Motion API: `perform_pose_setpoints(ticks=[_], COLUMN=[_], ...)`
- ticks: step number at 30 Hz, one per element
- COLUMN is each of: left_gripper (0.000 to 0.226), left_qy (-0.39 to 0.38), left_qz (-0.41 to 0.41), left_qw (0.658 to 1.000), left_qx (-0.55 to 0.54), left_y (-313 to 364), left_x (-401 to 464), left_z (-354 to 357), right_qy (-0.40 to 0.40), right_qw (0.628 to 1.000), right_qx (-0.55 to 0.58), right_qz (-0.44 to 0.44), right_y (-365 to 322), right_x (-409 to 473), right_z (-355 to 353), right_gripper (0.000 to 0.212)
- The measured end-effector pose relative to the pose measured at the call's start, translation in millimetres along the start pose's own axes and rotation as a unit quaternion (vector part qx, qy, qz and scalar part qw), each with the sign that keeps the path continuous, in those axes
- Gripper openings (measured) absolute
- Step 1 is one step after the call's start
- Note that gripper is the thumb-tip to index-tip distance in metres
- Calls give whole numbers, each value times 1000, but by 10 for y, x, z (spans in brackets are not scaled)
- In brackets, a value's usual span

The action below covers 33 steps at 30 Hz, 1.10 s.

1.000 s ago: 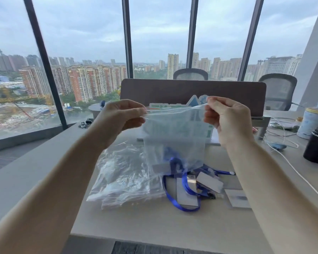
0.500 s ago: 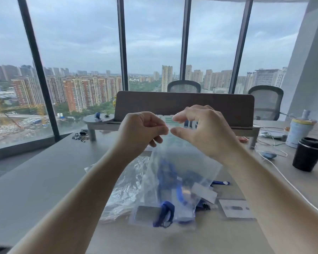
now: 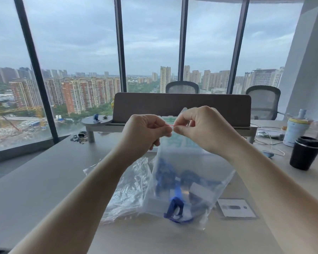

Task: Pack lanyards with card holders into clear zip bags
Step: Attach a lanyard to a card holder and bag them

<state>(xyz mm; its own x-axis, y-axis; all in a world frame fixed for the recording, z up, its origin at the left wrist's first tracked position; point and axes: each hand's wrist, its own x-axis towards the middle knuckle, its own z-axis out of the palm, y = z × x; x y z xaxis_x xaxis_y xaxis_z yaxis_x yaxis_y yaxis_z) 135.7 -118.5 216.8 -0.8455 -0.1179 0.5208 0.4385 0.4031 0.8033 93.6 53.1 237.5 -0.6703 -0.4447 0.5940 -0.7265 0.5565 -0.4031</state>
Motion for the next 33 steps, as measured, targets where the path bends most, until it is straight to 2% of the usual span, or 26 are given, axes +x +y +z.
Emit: perform_pose_setpoints(ticks=[7,11,15,26,30,33], left_gripper=[11,10,16,16,14,15], left_qy=[4,63,116,207,208,216], left_qz=[19,16,1,-8,-13,-15], left_qw=[1000,998,993,977,976,972], left_qx=[-7,6,-6,-57,-70,-94], left_y=[9,-51,-174,-267,-285,-322], left_x=[-12,-10,35,-47,-94,-144], left_z=[64,41,-143,-659,-836,-1003], right_qy=[-15,-21,-10,10,6,29], right_qw=[999,996,995,992,990,985], right_qx=[-29,-91,-100,-117,-113,-118], right_qz=[-17,-2,1,-54,-79,-126], right_y=[-46,-3,97,79,47,-20], right_x=[-78,-105,-164,-288,-271,-241], right_z=[9,29,38,96,144,183], right_gripper=[15,19,19,24,33,49])
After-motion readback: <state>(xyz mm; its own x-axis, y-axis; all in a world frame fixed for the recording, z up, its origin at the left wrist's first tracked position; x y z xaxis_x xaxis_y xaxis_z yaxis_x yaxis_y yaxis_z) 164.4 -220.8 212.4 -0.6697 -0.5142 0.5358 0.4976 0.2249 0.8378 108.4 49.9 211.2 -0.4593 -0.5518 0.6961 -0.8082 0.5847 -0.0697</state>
